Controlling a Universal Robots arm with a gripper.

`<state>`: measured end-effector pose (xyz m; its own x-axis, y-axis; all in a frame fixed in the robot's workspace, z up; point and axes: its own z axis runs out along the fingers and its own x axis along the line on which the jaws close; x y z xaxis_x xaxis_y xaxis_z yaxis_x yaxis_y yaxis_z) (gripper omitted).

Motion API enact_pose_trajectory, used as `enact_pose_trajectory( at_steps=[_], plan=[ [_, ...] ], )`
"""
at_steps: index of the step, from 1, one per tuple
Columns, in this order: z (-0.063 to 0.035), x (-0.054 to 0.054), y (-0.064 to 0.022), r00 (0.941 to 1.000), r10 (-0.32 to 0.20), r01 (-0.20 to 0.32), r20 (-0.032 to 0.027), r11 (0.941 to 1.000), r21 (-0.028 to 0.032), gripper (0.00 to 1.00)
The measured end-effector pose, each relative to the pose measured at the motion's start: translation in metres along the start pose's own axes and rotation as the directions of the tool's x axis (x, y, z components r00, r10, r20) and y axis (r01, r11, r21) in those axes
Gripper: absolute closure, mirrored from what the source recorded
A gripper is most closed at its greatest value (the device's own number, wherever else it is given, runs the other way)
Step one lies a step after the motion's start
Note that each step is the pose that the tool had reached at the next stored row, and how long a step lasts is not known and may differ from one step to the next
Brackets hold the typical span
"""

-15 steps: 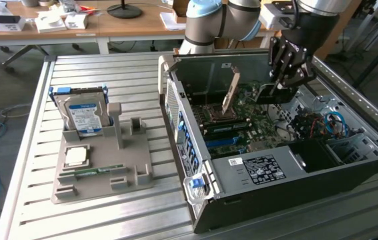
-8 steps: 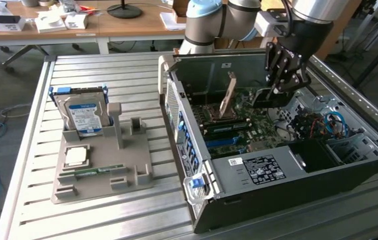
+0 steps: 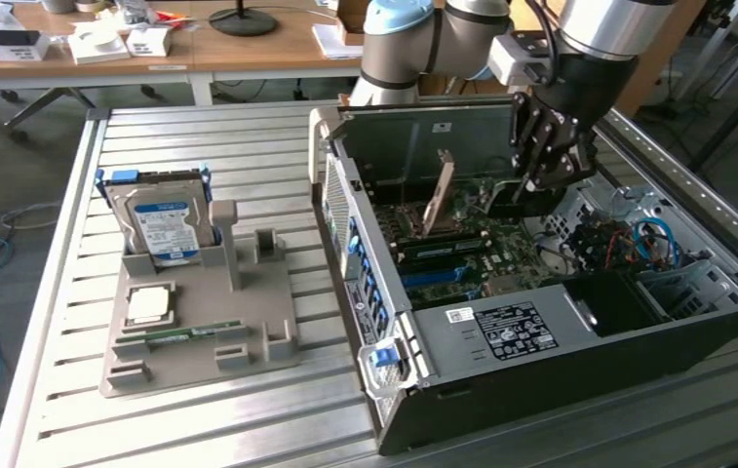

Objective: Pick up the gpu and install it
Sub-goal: 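Insert the gpu into the slot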

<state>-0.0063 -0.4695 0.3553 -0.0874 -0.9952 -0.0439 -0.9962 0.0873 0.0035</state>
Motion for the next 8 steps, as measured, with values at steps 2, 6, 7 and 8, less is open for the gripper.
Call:
enact_pose_trajectory(
  at_steps=[2,6,7,8],
  plan=[
    [0.0004,0.0000,0.0000,1.0000,0.000,0.000,0.0001,1.0000,0.0000,0.74],
    [0.0007,0.0000,0.0001,1.0000,0.000,0.000,0.0005,1.0000,0.0000,0.74],
    [0.0016,0.0001,0.0001,1.0000,0.000,0.000,0.0010,1.0000,0.0001,0.74],
    [0.0030,0.0002,0.0001,1.0000,0.000,0.000,0.0012,1.0000,0.0000,0.74]
  ],
)
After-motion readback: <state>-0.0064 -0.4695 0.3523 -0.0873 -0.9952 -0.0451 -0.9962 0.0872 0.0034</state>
